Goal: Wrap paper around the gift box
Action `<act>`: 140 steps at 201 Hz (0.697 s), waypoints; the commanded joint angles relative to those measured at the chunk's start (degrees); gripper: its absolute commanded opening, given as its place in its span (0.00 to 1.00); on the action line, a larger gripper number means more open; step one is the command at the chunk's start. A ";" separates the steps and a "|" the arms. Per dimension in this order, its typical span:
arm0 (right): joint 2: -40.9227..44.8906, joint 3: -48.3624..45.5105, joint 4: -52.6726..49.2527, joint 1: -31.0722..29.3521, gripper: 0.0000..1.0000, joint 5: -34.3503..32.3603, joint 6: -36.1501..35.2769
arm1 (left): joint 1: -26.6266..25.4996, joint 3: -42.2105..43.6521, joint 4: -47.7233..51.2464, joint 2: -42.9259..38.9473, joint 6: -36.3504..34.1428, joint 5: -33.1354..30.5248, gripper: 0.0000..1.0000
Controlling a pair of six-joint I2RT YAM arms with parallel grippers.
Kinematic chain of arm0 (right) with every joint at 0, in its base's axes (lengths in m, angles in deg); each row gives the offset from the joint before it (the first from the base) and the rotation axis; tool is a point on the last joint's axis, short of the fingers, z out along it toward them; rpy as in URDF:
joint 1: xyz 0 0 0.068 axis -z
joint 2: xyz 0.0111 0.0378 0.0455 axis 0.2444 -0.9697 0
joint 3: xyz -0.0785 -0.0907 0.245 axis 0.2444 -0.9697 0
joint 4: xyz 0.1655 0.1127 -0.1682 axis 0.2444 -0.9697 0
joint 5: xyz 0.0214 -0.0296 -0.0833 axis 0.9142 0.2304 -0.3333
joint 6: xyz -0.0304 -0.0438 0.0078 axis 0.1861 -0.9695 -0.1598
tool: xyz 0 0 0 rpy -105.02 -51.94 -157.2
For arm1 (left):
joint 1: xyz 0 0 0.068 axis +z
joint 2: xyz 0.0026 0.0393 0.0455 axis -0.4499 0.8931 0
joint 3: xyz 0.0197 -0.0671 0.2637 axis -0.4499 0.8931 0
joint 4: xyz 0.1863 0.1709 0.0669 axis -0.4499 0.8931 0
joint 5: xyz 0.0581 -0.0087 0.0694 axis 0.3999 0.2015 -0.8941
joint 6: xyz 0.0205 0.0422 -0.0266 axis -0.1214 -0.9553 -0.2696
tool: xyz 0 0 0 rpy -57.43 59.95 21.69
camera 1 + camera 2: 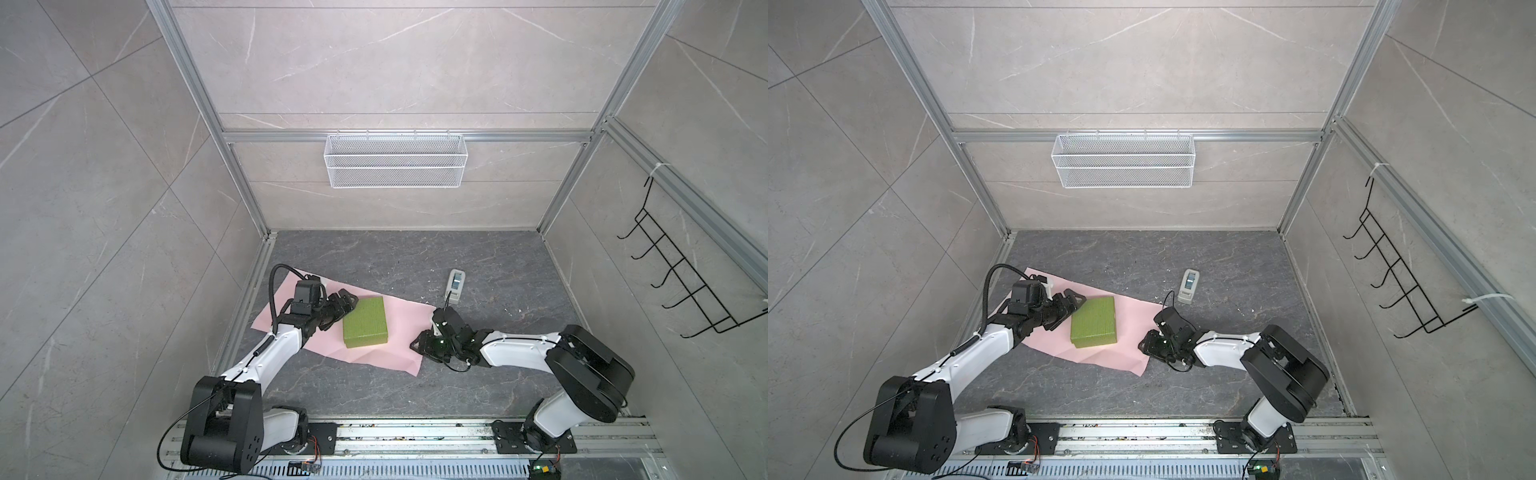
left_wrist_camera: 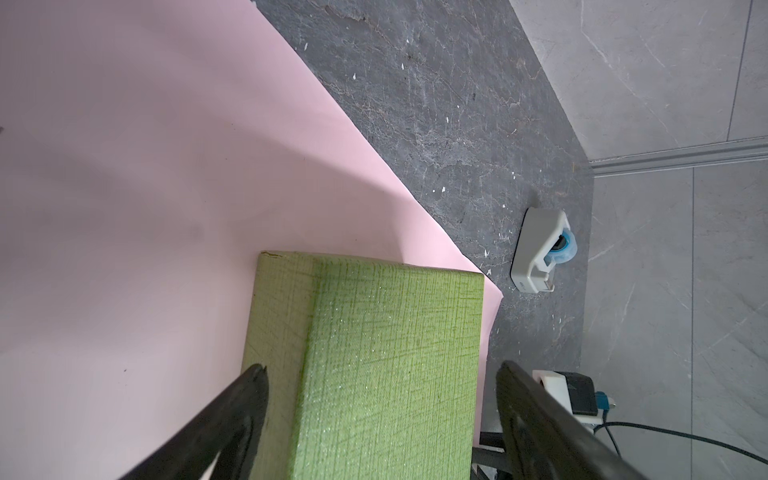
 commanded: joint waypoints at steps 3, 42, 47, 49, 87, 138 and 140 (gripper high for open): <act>-1.57 0.66 2.43 -0.07 0.18 -0.49 1.16 | 0.29 0.32 0.96 -3.30 -1.08 -0.64 0.88; 5.81 -2.41 -15.54 3.32 0.00 -0.15 -8.69 | 0.29 0.99 4.29 -6.83 -2.49 -4.42 0.89; 7.04 -3.51 -17.63 4.46 0.00 0.63 -9.95 | 0.29 0.96 4.43 -7.28 -2.51 -4.48 0.89; 7.55 -3.89 -18.38 5.10 0.00 0.89 -10.35 | 0.29 0.99 4.51 -7.42 -2.41 -4.48 0.89; 18.42 -8.64 -32.72 17.80 0.00 4.20 -19.02 | 0.20 1.58 5.36 -7.77 -2.06 -0.37 0.89; 18.83 -4.91 -36.72 31.72 0.00 6.28 -24.62 | -2.01 5.11 4.98 -4.97 -1.86 2.52 0.87; 18.52 -4.70 -36.64 32.09 0.01 6.37 -24.72 | -2.18 5.20 4.87 -4.84 -1.88 2.63 0.87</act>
